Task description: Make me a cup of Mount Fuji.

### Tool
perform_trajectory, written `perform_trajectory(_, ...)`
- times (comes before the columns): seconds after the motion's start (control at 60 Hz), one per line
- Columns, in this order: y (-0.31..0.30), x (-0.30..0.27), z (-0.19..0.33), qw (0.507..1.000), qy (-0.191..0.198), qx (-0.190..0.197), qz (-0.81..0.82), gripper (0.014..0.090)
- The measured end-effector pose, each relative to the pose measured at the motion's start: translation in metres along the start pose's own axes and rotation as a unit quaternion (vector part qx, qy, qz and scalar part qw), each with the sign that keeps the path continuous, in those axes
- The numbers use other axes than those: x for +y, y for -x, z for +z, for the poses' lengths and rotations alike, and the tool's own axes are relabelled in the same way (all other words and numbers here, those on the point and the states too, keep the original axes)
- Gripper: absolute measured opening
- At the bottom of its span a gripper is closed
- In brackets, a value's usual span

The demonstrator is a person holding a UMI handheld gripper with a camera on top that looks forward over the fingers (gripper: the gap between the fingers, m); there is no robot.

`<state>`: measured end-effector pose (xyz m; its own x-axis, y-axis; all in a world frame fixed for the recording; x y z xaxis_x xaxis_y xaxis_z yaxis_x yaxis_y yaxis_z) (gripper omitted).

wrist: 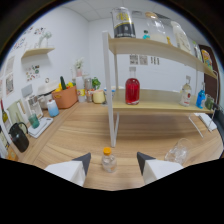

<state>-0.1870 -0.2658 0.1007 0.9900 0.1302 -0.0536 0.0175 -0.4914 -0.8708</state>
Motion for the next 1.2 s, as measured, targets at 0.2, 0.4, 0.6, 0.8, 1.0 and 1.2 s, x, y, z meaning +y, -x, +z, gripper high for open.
perform_trajectory(0.2,-0.066,-0.034,-0.057,0.998,-0.069,0.007,-0.004,0.0859)
perform_trajectory(0.4,-0.172,-0.014,-0.059,0.998,-0.046,0.052,0.007,0.0859)
perform_trajectory(0.6,-0.254,-0.05,-0.05,0.995,-0.064,0.078,0.004,0.0853)
perform_trajectory(0.8,-0.298,-0.119,-0.03,0.991,-0.111,0.07,0.001,0.085)
perform_trajectory(1.0,-0.316,-0.15,0.009,0.991,-0.119,0.054,0.005,0.0778)
perform_trajectory(1.2,-0.331,-0.143,0.046,0.994,-0.09,0.069,0.011,0.0476)
